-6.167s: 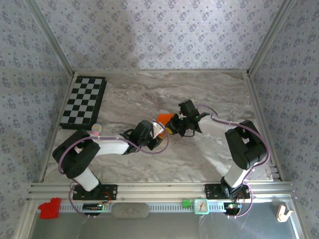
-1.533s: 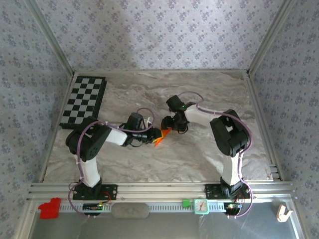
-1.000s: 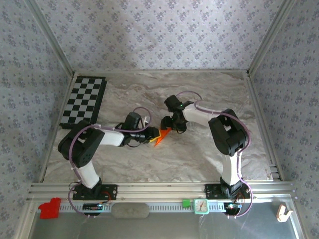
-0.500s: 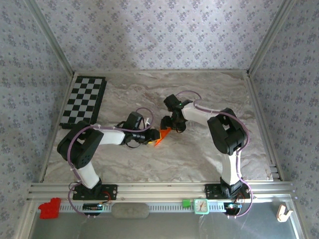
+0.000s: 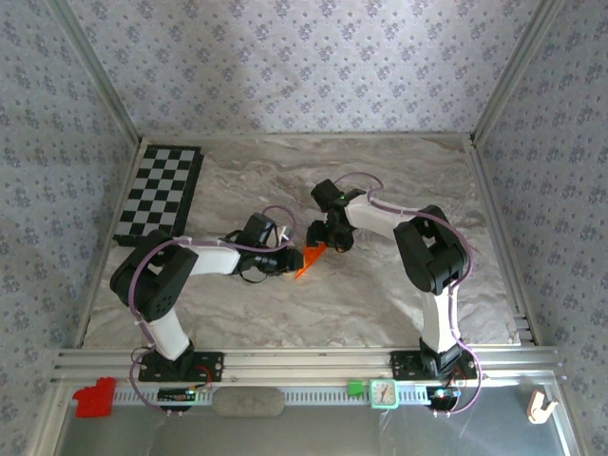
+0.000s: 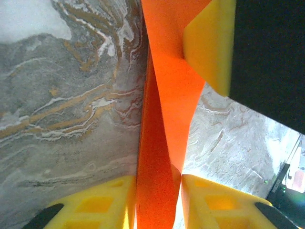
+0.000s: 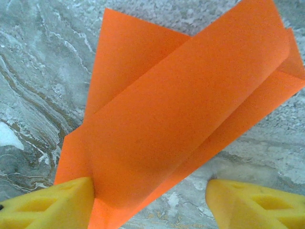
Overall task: Fold a paper plane with a square sheet of paper (pick it up from the middle)
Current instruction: Fold the wing for the fifth time at the center of the table.
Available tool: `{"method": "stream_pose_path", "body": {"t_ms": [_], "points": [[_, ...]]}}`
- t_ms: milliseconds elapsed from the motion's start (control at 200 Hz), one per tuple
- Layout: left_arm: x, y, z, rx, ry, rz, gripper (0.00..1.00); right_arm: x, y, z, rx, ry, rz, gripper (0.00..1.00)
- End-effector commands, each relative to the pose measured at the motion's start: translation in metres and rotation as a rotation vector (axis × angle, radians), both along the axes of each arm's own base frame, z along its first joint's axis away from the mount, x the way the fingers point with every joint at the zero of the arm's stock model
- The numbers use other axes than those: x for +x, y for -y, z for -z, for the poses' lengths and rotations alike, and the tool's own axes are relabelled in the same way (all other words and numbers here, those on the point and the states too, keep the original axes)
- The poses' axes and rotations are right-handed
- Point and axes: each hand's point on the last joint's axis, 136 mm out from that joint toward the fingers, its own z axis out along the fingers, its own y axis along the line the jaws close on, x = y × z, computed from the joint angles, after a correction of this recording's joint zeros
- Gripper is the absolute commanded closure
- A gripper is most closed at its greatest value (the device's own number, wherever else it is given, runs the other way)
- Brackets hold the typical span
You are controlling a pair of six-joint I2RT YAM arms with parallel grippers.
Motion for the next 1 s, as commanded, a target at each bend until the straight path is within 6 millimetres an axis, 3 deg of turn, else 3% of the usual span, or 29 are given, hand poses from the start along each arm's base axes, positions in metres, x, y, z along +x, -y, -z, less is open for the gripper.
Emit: {"method": "stream_pose_path", "body": {"t_ms": [0,275,665,994], "points": [[-0.012,-0.016,0.028,0.108,-0.071,-0.015,0.71,-0.022,0.032,0.056,-0.153,-0.117,0.032,0.31],[-0.013,-0.019,0.034,0.128,-0.097,-0.034,0.80,-0.023,0.030,0.057,-0.131,-0.118,0.030,0.32],[-0.013,-0.020,0.040,0.152,-0.128,-0.043,0.80,-0.023,0.016,0.042,0.001,-0.069,-0.068,0.33],[-0.010,-0.019,0.031,0.142,-0.115,-0.051,0.80,-0.032,0.030,0.060,-0.097,-0.107,-0.069,0.40]]}}
